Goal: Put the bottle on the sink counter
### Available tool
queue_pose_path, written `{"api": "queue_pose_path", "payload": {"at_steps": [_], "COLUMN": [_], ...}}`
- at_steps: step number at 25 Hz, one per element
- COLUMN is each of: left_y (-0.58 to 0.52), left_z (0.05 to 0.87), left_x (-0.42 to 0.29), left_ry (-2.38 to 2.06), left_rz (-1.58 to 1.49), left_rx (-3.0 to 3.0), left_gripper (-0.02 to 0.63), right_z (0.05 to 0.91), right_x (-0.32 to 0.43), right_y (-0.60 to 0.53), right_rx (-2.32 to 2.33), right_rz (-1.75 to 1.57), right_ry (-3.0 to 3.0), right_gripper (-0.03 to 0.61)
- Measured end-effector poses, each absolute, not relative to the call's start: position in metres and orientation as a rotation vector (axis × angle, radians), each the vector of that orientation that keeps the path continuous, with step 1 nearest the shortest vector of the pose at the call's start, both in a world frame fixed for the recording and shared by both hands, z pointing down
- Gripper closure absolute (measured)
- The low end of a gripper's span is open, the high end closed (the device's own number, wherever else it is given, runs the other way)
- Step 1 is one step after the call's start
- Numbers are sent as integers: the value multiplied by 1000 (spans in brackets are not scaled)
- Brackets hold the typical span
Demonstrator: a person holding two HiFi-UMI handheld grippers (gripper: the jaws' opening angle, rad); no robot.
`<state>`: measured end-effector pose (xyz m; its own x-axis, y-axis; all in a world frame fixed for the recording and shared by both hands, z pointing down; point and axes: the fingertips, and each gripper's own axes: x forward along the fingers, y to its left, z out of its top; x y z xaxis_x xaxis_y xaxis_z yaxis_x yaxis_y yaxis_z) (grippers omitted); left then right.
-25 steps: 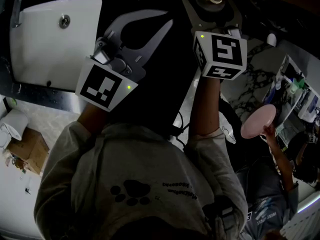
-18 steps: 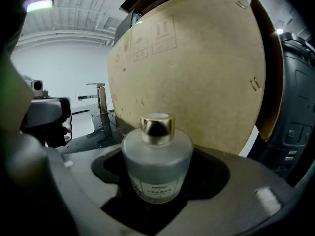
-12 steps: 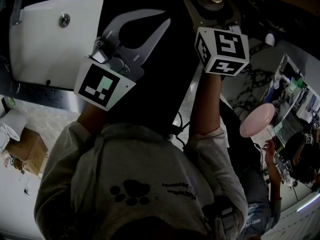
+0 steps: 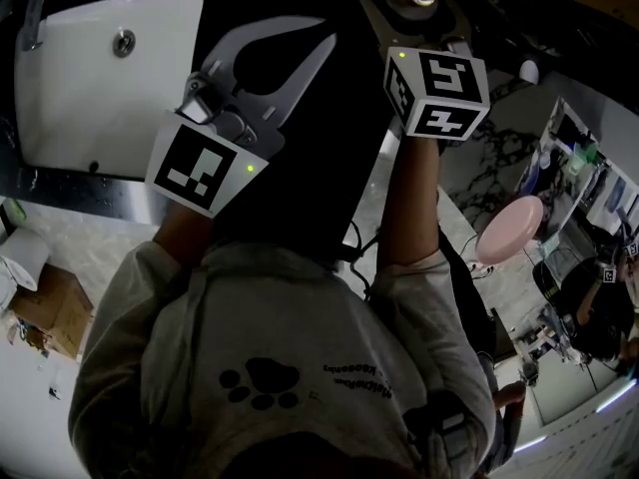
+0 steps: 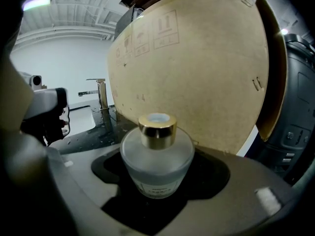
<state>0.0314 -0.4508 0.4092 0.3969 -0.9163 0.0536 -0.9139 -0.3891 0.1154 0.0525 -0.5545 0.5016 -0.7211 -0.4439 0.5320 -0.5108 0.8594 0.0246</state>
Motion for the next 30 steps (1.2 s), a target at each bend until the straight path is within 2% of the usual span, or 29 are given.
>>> {"api": "queue_pose_path", "payload": {"at_steps": [7,10,20,22,24,30], "left_y": [-445,-440,-409,-401,-391,-364], "left_z": [397,389,364,360,355,333], "left_x": [31,30,31,31,30,22], "left_ry": [-1643,-1631,-1564,-1542,-1526,-1492], "left_rz": [-38,-56,-36,-1,20,22], "left_rx": [2538,2551,2610,2621,2627,2652], "left_gripper": [617,617,617,617,617,617], "right_z": [504,514,499,488,474,435], "right_x": [55,59,109,121,131,139], "right_y": [-555,-552,-521,-511,-500,-463], "right_rx": [686,698,943,1027,1108,1268], "right_rz": [167,217,345,333,307,246], "right_ry": [-2473,-2428,-2328,-2304,-2285,-2259], "right_gripper": [241,186,174,232,325,507]}}
